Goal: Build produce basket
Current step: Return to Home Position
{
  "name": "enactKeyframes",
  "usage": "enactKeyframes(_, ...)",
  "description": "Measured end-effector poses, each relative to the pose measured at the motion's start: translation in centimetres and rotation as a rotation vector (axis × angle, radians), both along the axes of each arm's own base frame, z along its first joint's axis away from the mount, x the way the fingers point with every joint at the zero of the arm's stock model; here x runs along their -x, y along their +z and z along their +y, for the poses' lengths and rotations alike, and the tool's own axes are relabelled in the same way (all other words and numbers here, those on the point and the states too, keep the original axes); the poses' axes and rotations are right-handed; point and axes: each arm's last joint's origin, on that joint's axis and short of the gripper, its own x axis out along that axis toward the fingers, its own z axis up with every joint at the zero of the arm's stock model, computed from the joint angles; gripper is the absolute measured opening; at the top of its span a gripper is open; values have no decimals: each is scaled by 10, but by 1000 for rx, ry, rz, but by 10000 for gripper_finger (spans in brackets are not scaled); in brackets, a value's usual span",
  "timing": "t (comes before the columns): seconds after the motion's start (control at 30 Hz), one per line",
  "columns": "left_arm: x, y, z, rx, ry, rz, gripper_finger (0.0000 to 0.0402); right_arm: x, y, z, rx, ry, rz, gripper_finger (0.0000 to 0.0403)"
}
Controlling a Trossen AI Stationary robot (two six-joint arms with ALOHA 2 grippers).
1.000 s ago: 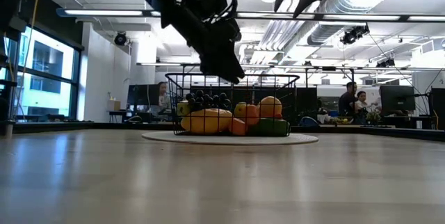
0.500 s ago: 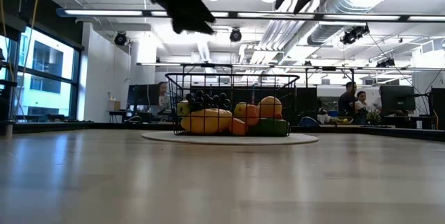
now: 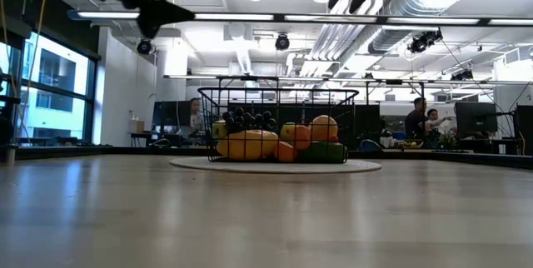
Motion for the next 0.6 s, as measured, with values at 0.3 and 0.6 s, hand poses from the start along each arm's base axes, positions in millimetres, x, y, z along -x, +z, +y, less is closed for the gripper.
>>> enactKeyframes(0.3, 45, -30, -21, 5, 62, -121, 239, 2, 0, -3, 54, -9, 56, 254)
enactKeyframes(0.6, 71, -57, -28, 67, 66, -238, 239, 9, -4, -6, 52, -26, 149, 254)
